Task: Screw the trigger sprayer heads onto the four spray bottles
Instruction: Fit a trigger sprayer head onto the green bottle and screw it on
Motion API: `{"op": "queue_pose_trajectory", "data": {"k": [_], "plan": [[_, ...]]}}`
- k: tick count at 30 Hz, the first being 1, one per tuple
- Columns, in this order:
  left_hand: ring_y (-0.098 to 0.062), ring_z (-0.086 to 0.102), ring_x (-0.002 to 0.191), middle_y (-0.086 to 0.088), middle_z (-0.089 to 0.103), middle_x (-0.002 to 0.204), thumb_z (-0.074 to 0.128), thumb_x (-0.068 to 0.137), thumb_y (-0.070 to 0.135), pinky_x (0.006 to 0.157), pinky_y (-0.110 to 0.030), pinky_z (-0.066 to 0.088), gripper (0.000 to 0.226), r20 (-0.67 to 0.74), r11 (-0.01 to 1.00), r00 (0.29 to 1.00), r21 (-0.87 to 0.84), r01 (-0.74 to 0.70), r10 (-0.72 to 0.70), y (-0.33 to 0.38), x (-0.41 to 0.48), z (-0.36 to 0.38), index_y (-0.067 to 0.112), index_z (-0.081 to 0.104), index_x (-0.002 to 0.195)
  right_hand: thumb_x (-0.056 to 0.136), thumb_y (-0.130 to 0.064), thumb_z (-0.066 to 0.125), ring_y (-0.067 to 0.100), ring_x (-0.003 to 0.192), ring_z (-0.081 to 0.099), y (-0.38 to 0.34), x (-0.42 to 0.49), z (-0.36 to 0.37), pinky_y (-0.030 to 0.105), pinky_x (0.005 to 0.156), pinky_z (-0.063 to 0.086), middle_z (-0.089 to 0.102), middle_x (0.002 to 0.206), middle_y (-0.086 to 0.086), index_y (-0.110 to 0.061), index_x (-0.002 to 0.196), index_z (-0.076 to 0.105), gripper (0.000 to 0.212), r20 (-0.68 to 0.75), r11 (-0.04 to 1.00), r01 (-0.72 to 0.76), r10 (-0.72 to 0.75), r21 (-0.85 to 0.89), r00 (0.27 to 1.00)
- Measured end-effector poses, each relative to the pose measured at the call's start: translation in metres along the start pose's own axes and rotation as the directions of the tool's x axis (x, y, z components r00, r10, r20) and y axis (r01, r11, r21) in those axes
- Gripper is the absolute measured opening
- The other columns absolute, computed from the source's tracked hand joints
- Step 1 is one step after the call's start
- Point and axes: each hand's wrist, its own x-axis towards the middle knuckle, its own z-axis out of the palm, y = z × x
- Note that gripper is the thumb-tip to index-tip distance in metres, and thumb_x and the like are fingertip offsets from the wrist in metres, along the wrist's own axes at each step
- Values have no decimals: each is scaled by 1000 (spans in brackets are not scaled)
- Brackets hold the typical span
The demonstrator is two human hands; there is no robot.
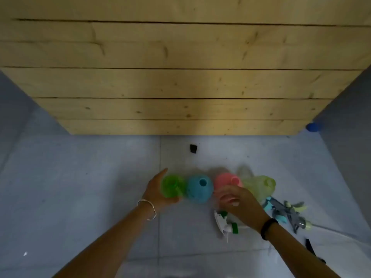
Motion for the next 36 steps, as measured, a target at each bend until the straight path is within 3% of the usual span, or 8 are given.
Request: {"op": "queue_pose_trajectory", "data": {"k": [4, 9, 17, 24, 28, 31, 34, 36], "plan": [[-16, 52, 117, -4, 55, 129, 89, 55, 6, 92, -12, 37, 96, -7, 997, 998, -52, -57, 56, -4, 1, 6, 7, 41, 138, 74, 0, 73, 6, 83, 65, 12, -8, 3, 28, 74, 57, 68, 88, -7, -25, 87, 65, 29, -24, 999, -34, 34, -16, 999], [-13, 55, 103, -2, 59, 116, 90, 55, 14, 89, -23, 43, 79, -66, 992, 991, -51, -117, 113, -8, -11, 3, 16, 50, 124, 71, -23, 80, -8, 84, 58, 40, -24, 8, 9, 79, 46, 63, 95, -18, -23, 97, 67, 28, 22, 966, -102, 111, -239, 994], [-17, 57, 105, 1, 57, 113, 92, 51, 13, 90, -22, 41, 83, -33, 990, 992, -60, -125, 123, -27, -59, 8, 14, 51, 123, 71, -23, 80, 15, 107, 55, 82, -42, 4, 20, 87, 39, 61, 113, -2, -20, 102, 68, 34, -46, 895, -340, 342, -288, 939], [-11, 58, 102, 7, 58, 112, 92, 51, 20, 84, -8, 39, 93, 100, 995, 990, -29, -92, 95, -24, -82, 29, 19, 42, 128, 72, -21, 79, 21, 114, 57, 102, -33, 11, 20, 87, 41, 60, 126, 7, -10, 117, 60, 50, -90, 847, -364, 358, -388, 929], [4, 59, 93, 19, 60, 102, 92, 52, 23, 75, 2, 39, 77, 221, 993, 968, 6, -119, 115, -10, -87, 25, 22, 51, 116, 76, -30, 75, 19, 113, 57, 100, -36, 17, 24, 94, 44, 62, 125, 2, -18, 117, 63, 45, -131, 801, -329, 306, -500, 943], [-5, 63, 94, 6, 64, 105, 91, 54, 21, 83, -15, 49, 72, 261, 992, 958, 17, -124, 115, 4, -92, 17, 17, 52, 114, 75, -31, 75, 16, 104, 59, 89, -47, 15, 21, 85, 43, 66, 116, 2, -19, 111, 67, 39, -137, 838, -317, 286, -444, 948], [4, 62, 85, 5, 65, 102, 90, 57, 14, 74, -7, 47, 67, 256, 990, 956, -16, -140, 140, 29, -100, 6, 16, 52, 112, 71, -23, 79, 18, 92, 62, 60, -60, 5, 21, 81, 49, 71, 101, 6, -12, 97, 71, 30, -164, 913, -294, 257, -283, 953], [12, 62, 79, 8, 65, 100, 88, 60, 8, 70, -4, 46, 63, 245, 985, 955, -59, -160, 170, 50, -108, -3, 23, 52, 110, 70, -13, 80, 16, 83, 59, 30, -71, -4, 10, 69, 47, 71, 85, 4, -12, 79, 72, 13, -193, 960, -254, 230, -116, 954]]}}
